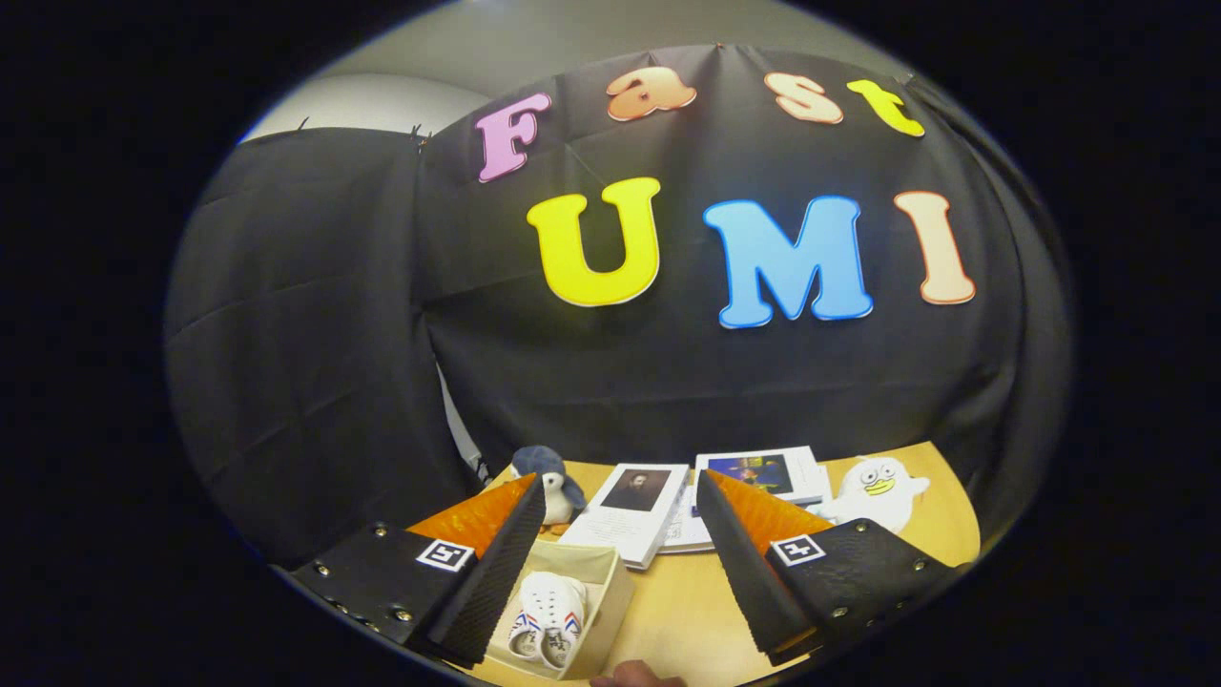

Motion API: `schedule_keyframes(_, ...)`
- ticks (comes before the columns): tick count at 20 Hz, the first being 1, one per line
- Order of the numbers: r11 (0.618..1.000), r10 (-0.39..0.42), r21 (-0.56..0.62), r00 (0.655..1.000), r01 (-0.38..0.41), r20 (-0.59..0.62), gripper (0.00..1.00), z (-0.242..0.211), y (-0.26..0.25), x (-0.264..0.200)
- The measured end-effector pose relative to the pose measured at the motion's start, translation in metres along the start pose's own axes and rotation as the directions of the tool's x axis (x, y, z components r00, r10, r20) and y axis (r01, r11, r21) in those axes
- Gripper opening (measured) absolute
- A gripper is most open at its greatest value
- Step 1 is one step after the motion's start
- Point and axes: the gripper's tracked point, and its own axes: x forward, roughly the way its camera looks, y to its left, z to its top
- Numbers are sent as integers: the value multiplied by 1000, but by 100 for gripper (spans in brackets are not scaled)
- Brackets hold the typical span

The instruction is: Open the storage box then place both shoes into the box .Put the left shoe in first, then the right shoe, with the right side of both shoes facing outward in a uniform manner.

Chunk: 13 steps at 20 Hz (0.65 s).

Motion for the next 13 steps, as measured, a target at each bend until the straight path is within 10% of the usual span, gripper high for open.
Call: schedule_keyframes(13, 988, -151, 36, 969, 147, 198, 97, 54, -112, -73)
